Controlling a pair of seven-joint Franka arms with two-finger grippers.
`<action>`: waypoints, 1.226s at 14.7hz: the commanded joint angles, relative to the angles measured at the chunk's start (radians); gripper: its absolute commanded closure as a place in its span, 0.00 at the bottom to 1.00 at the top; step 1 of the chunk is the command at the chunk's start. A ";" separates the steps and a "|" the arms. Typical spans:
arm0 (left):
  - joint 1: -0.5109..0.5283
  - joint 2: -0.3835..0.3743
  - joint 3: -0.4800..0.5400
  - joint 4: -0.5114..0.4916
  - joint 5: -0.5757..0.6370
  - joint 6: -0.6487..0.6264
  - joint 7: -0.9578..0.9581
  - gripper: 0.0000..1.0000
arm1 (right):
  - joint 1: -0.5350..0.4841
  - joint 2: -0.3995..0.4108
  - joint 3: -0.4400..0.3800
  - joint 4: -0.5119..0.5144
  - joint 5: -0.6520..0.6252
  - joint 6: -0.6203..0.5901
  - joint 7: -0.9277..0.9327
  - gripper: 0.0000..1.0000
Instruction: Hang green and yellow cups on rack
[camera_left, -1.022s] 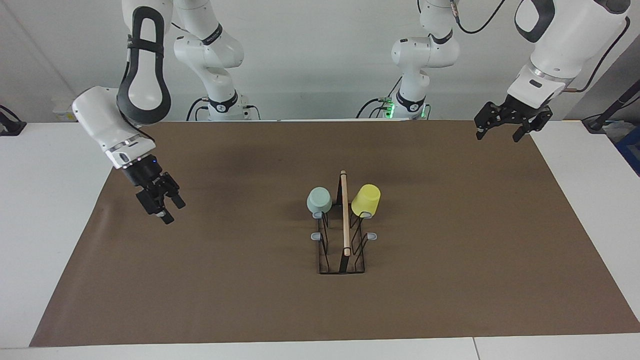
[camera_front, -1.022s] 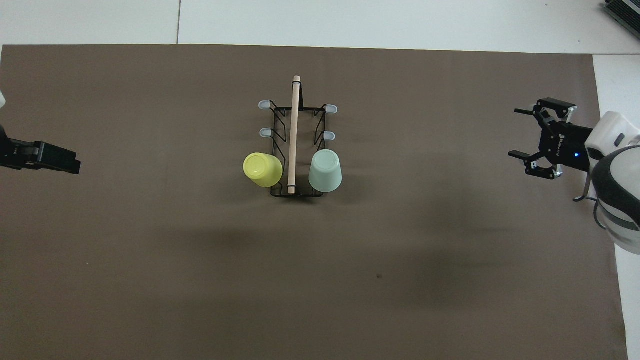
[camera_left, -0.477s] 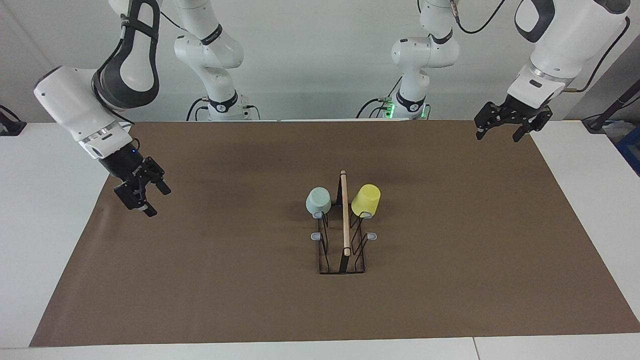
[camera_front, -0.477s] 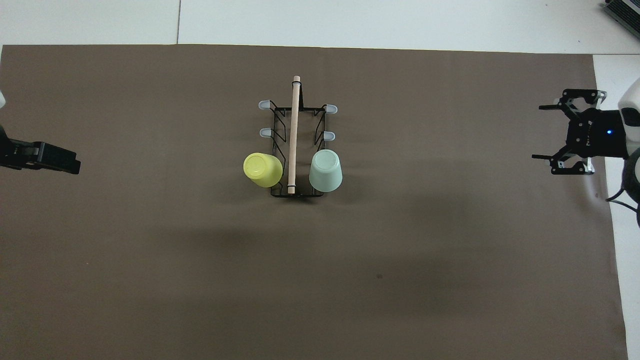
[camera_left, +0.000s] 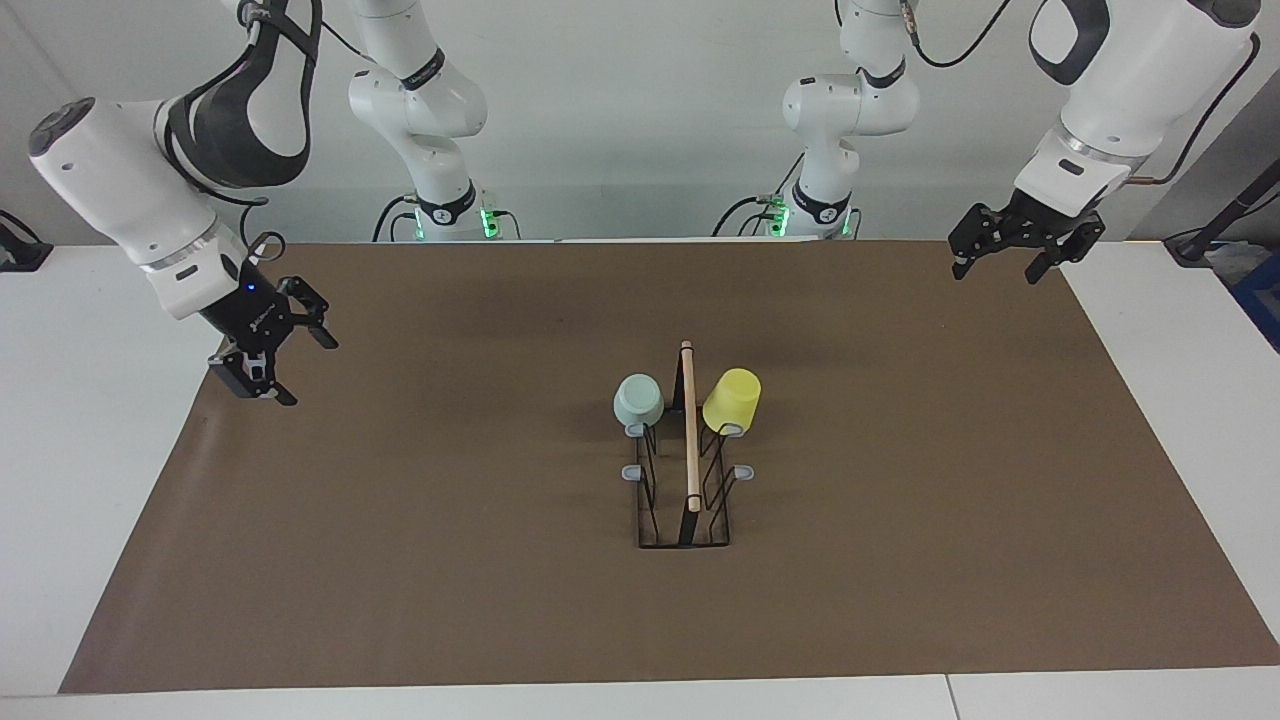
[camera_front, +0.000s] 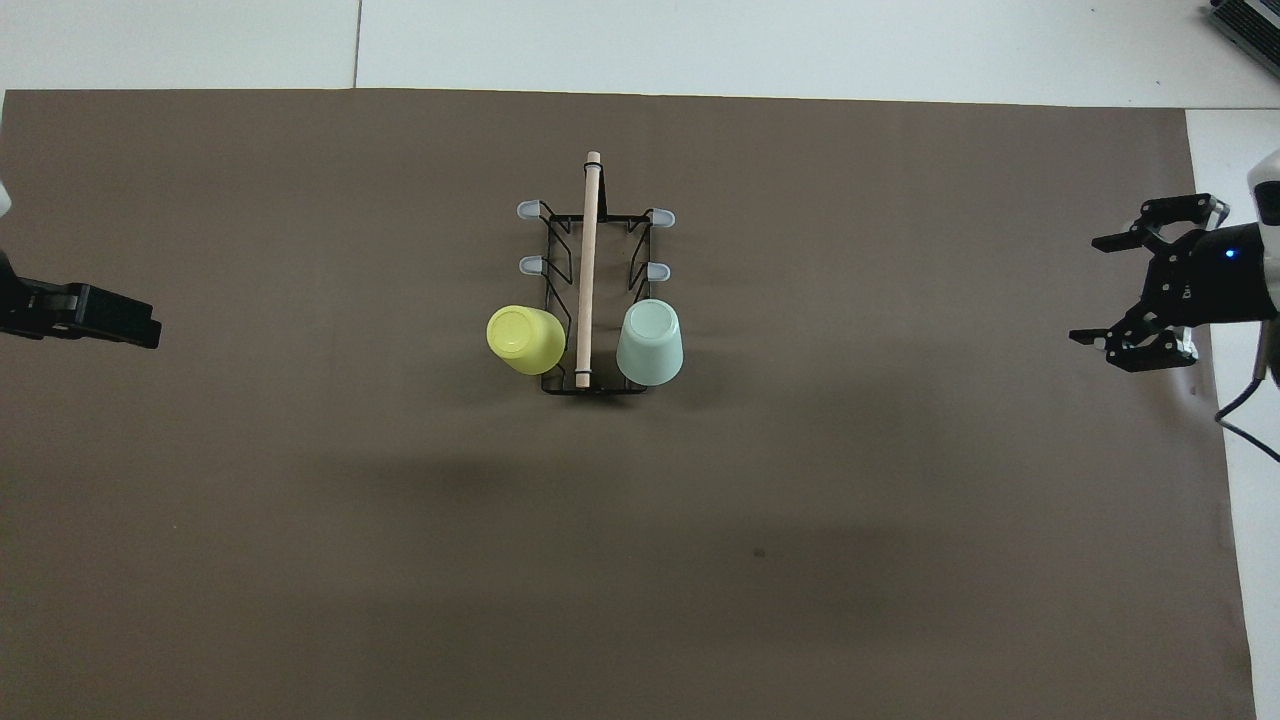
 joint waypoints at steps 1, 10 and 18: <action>0.006 -0.022 -0.007 -0.019 0.013 -0.009 -0.007 0.00 | -0.005 0.001 0.005 0.047 -0.028 -0.079 0.165 0.00; 0.006 -0.022 -0.007 -0.019 0.013 -0.009 -0.007 0.00 | 0.009 -0.031 0.014 0.108 -0.085 -0.196 0.729 0.00; 0.006 -0.022 -0.007 -0.019 0.013 -0.009 -0.007 0.00 | 0.040 -0.133 0.020 0.094 -0.219 -0.242 0.996 0.00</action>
